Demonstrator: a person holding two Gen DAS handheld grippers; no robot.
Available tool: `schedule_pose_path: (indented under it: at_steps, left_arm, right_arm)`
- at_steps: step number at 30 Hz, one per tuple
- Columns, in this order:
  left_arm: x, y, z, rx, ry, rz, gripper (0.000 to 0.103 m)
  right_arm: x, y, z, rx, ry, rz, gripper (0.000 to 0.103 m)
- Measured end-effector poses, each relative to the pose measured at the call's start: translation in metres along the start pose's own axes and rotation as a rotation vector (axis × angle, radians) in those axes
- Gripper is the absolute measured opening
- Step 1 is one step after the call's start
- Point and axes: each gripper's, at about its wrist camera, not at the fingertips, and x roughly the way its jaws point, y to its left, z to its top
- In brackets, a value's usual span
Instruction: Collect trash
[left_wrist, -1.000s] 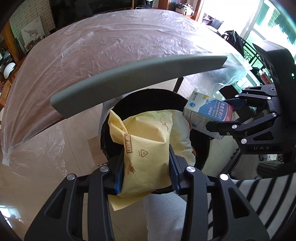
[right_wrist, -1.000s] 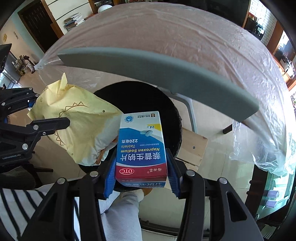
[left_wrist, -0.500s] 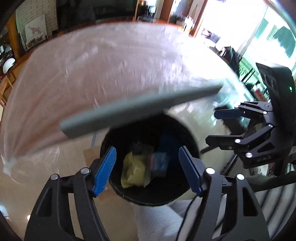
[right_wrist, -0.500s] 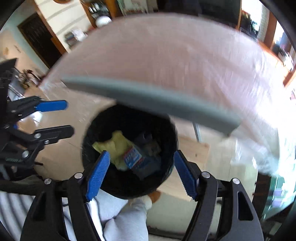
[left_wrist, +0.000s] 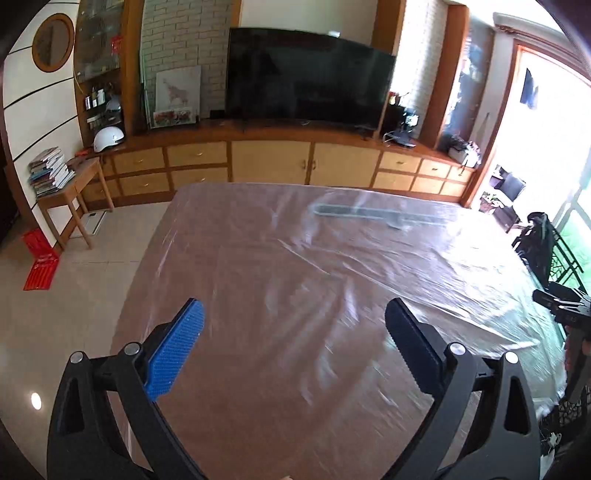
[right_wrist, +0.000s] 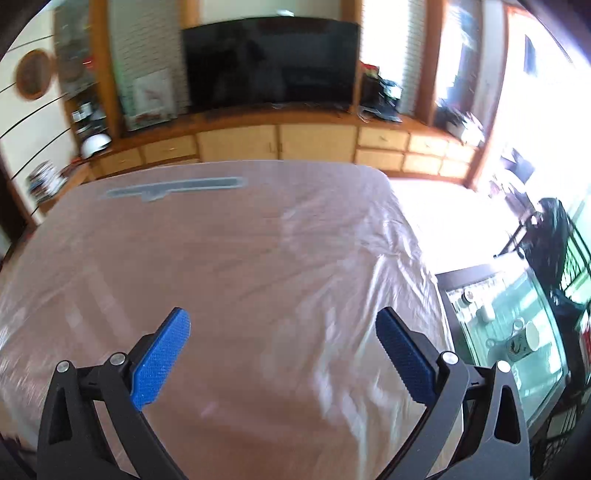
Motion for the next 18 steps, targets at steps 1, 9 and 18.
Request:
schedule_pose_path:
  at_steps: [1,9,18]
  left_arm:
    - [0.017,0.005,0.009,0.003,0.015,0.018,0.099]
    - [0.081,0.032,0.027,-0.022,0.082,0.082,0.099]
    - [0.106,0.04,0.036,-0.037,0.118,0.116,0.099]
  right_arm:
    - [0.011,-0.008,0.005,0.016,0.01,-0.009,0.099]
    - [0.075,-0.028,0.026,0.033,0.073,-0.102,0.099]
    - [0.091,-0.042,0.041,0.097,0.07,-0.089,0.099]
